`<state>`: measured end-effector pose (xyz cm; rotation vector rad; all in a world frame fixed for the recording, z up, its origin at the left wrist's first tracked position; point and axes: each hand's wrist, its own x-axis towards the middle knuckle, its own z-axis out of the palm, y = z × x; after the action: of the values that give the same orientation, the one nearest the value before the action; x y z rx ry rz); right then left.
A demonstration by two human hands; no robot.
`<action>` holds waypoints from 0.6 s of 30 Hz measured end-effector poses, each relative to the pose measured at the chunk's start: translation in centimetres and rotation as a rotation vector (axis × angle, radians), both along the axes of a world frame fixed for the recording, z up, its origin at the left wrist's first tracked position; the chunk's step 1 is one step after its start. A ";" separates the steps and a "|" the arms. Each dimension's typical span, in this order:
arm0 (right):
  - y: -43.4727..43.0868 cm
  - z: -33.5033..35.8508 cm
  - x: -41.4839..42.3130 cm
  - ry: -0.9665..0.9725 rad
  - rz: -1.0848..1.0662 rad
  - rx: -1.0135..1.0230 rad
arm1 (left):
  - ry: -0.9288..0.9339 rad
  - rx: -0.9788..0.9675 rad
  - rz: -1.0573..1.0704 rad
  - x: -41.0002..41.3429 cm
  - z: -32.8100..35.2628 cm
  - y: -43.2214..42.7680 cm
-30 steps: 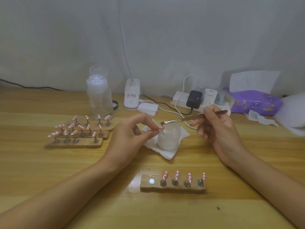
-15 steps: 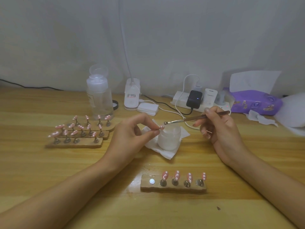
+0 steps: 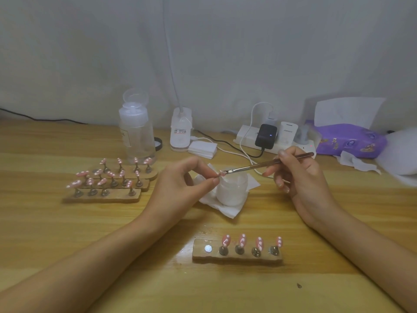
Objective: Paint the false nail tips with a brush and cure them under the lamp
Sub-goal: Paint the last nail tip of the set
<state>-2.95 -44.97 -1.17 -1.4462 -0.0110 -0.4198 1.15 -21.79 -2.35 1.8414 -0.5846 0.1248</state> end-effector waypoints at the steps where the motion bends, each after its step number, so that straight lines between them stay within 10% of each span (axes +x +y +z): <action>1: -0.1 0.0 0.0 -0.005 -0.006 0.013 | 0.002 0.003 0.002 0.0 0.0 0.0; 18: 0.0 0.0 -0.1 -0.028 -0.004 0.018 | 0.006 -0.004 -0.007 0.2 -0.1 -0.1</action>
<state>-3.07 -45.00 -1.17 -1.4226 -0.0264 -0.4427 1.32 -21.86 -2.47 1.8350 -0.5861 0.1152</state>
